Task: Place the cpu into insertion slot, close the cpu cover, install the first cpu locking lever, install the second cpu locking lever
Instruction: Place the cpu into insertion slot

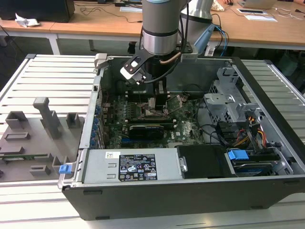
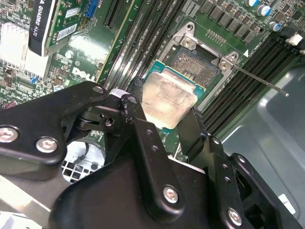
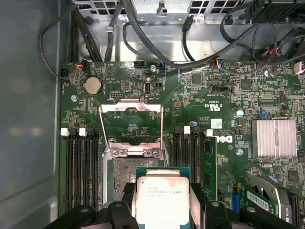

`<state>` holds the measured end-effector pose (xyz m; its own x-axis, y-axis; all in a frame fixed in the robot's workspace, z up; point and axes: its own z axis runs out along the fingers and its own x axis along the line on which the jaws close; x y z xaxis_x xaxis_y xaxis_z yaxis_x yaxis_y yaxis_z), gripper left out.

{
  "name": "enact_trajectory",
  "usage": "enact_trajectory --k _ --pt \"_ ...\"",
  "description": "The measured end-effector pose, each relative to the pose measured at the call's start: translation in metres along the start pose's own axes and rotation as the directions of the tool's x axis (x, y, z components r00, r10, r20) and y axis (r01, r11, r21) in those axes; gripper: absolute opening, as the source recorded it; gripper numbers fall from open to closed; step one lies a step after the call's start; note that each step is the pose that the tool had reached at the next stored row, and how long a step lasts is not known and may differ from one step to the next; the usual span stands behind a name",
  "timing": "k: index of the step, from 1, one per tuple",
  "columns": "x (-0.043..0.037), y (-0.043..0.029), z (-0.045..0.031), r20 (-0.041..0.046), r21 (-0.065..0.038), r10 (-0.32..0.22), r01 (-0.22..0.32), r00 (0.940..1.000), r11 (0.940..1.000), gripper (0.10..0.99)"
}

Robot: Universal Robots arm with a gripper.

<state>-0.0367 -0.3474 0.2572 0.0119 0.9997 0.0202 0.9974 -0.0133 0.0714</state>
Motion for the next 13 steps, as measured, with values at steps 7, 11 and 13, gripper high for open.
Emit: enact_trajectory --k 7,11,13 --pt "0.0003 -0.0004 0.0061 -0.0001 0.000 0.000 0.000 1.0000 1.0000 0.533" --pt "0.0049 -0.0005 0.0090 -0.0001 0.000 0.000 0.000 1.0000 1.0000 0.533" --pt "0.0079 0.0000 0.0097 -0.0001 0.001 0.000 0.000 1.0000 1.0000 0.533"
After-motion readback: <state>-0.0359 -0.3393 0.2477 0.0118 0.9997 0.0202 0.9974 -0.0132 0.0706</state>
